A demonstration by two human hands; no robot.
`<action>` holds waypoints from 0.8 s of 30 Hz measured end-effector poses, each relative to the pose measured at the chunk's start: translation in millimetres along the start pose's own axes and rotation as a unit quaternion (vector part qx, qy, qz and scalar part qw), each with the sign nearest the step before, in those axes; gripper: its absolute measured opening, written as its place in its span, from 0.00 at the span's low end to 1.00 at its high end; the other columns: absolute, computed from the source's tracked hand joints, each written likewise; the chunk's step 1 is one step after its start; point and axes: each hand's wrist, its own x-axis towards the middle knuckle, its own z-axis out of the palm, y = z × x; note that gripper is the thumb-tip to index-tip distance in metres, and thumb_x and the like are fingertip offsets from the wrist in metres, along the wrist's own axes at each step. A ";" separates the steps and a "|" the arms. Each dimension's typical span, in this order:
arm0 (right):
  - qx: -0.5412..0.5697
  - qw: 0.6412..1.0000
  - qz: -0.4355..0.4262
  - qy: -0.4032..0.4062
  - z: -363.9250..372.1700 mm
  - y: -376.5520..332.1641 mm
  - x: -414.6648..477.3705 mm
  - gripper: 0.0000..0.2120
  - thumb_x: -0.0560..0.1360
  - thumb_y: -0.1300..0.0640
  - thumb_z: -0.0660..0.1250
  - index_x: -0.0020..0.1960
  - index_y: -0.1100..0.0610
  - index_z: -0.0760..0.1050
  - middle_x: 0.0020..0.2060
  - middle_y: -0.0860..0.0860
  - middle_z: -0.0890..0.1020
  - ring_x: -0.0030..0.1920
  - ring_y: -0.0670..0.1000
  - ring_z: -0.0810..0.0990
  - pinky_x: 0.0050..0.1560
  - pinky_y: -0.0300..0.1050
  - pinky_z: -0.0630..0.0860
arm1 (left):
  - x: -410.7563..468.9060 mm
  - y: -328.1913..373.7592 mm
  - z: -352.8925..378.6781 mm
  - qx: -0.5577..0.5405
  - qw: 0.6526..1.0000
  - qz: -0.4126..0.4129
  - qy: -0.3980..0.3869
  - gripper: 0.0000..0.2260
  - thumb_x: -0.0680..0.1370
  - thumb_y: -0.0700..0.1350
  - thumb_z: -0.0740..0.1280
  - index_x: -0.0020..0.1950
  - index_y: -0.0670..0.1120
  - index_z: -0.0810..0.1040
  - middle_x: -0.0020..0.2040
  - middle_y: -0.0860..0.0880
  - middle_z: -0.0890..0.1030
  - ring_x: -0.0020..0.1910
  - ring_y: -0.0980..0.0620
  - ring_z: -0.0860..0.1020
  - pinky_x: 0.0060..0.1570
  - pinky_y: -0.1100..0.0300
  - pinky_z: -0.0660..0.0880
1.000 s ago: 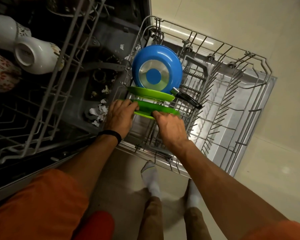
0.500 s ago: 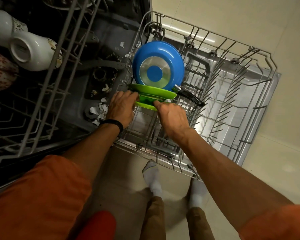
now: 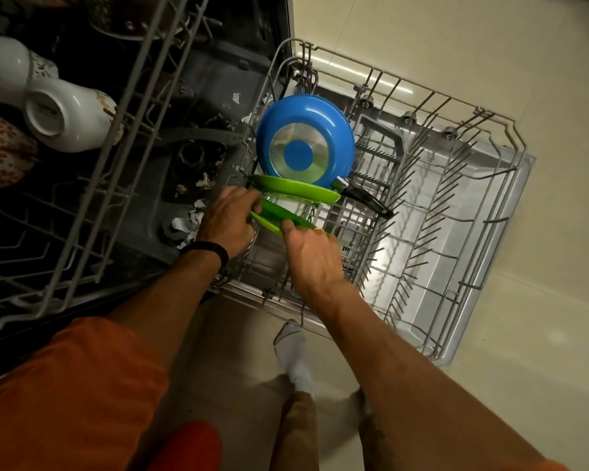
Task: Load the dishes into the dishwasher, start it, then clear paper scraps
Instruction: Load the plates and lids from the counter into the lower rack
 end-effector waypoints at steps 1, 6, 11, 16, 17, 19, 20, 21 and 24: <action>0.002 1.000 0.003 0.000 1.3 0.4 -1.0 0.18 0.83 0.64 0.60 0.72 0.58 0.65 0.53 0.56 0.81 0.53 0.59 0.80 0.62 0.61 0.74 | 0.9 0.6 0.1 0.005 1.000 -0.002 -0.005 0.17 0.66 0.26 0.63 0.48 0.44 0.77 0.48 0.45 0.77 0.56 0.43 0.72 0.52 0.47 0.72; 0.007 1.000 0.013 0.020 5.4 15.3 6.3 0.17 0.82 0.65 0.60 0.70 0.57 0.68 0.48 0.56 0.80 0.50 0.59 0.79 0.62 0.61 0.74 | 1.7 8.3 7.5 0.024 1.000 0.003 0.005 0.14 0.70 0.27 0.65 0.49 0.43 0.78 0.50 0.43 0.78 0.55 0.40 0.72 0.50 0.52 0.68; 0.004 1.000 0.004 0.029 11.7 33.4 13.7 0.20 0.80 0.68 0.60 0.70 0.56 0.68 0.40 0.53 0.74 0.41 0.56 0.74 0.58 0.60 0.75 | 4.8 13.1 11.2 0.070 0.997 0.018 0.010 0.13 0.69 0.29 0.69 0.50 0.42 0.78 0.48 0.40 0.78 0.53 0.37 0.74 0.55 0.45 0.71; 0.019 0.997 0.015 0.077 22.2 59.5 29.4 0.15 0.80 0.67 0.64 0.64 0.55 0.71 0.44 0.55 0.81 0.41 0.57 0.79 0.48 0.55 0.76 | 10.4 17.9 11.7 0.065 0.997 0.025 0.024 0.14 0.70 0.33 0.70 0.54 0.43 0.75 0.52 0.41 0.76 0.55 0.38 0.74 0.53 0.43 0.74; 0.017 0.996 0.014 0.082 24.1 64.0 32.0 0.13 0.79 0.66 0.65 0.62 0.56 0.72 0.44 0.55 0.82 0.40 0.57 0.78 0.45 0.53 0.75 | 8.9 18.0 11.7 0.061 0.997 0.023 0.041 0.13 0.71 0.35 0.70 0.55 0.43 0.75 0.53 0.42 0.76 0.56 0.39 0.73 0.54 0.44 0.74; 0.008 0.996 0.007 0.087 26.5 68.8 34.6 0.10 0.80 0.65 0.66 0.59 0.57 0.71 0.44 0.56 0.82 0.38 0.56 0.76 0.41 0.50 0.71 | 1.9 19.4 12.4 0.059 0.994 0.034 0.081 0.11 0.74 0.39 0.72 0.56 0.43 0.77 0.55 0.43 0.77 0.57 0.40 0.74 0.55 0.46 0.74; 0.006 0.996 0.002 0.088 26.8 69.5 35.6 0.10 0.80 0.65 0.66 0.59 0.58 0.70 0.44 0.56 0.81 0.37 0.55 0.74 0.40 0.49 0.69 | -2.2 20.7 13.0 0.051 0.993 0.043 0.097 0.11 0.76 0.40 0.72 0.57 0.43 0.78 0.55 0.42 0.78 0.57 0.41 0.74 0.55 0.48 0.74; 0.004 0.996 -0.002 0.087 26.2 69.5 36.6 0.09 0.80 0.65 0.66 0.59 0.59 0.70 0.43 0.56 0.81 0.37 0.55 0.73 0.40 0.49 0.68 | -4.8 21.9 13.9 0.038 0.992 0.047 0.111 0.09 0.77 0.40 0.71 0.57 0.42 0.79 0.56 0.42 0.78 0.57 0.41 0.74 0.55 0.50 0.73; -0.009 0.996 -0.010 0.085 26.1 65.8 40.7 0.08 0.81 0.65 0.64 0.59 0.60 0.71 0.43 0.57 0.80 0.37 0.54 0.71 0.41 0.49 0.66 | -1.1 22.7 12.3 0.020 0.991 0.019 0.133 0.05 0.78 0.34 0.68 0.51 0.42 0.79 0.52 0.42 0.78 0.54 0.42 0.75 0.49 0.50 0.74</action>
